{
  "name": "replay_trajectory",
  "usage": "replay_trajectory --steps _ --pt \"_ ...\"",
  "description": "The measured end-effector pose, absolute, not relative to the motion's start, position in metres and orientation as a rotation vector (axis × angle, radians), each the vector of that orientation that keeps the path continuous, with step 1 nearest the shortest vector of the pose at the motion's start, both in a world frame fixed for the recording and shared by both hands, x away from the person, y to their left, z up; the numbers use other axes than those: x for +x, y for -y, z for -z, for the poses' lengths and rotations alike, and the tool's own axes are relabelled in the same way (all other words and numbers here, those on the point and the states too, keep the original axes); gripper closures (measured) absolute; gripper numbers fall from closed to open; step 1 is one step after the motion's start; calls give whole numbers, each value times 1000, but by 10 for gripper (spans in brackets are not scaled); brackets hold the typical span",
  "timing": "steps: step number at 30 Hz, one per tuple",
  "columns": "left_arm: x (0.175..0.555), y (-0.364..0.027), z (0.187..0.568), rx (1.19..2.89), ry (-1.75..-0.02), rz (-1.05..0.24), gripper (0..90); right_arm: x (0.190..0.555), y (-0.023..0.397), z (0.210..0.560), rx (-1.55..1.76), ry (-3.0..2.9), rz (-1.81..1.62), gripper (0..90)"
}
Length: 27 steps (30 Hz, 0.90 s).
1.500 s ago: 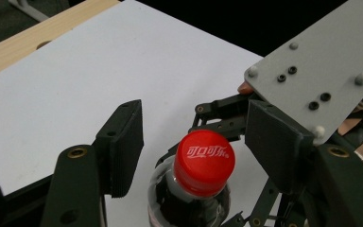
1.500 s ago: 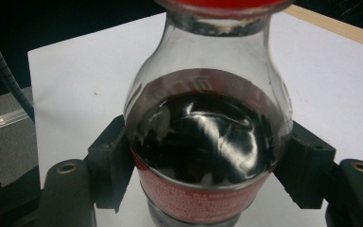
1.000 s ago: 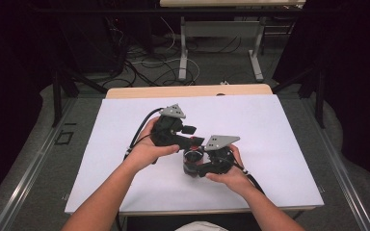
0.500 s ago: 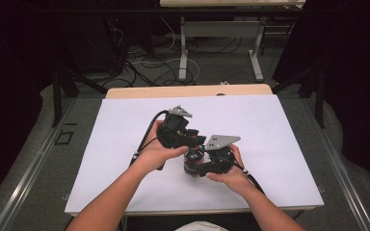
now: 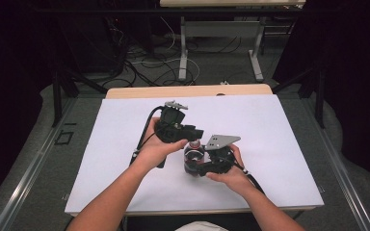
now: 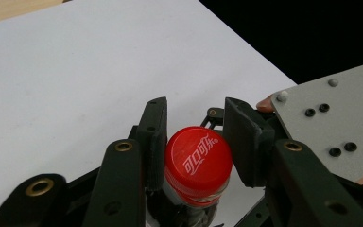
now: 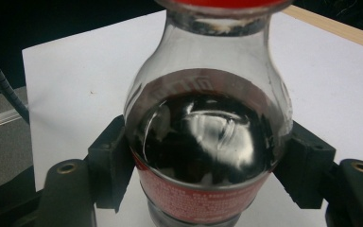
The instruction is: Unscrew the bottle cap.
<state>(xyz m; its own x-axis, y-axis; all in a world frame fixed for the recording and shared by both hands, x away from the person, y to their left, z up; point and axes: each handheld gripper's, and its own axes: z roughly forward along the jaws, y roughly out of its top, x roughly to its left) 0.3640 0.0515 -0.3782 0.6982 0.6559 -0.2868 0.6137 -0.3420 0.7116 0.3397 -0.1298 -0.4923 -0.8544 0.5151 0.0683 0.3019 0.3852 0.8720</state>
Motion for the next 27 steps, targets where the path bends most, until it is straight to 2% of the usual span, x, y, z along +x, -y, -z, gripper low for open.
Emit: replay_trajectory --steps 27 --pt "391 -101 399 1954 -1148 -74 618 348 137 496 770 -2400 -1426 297"
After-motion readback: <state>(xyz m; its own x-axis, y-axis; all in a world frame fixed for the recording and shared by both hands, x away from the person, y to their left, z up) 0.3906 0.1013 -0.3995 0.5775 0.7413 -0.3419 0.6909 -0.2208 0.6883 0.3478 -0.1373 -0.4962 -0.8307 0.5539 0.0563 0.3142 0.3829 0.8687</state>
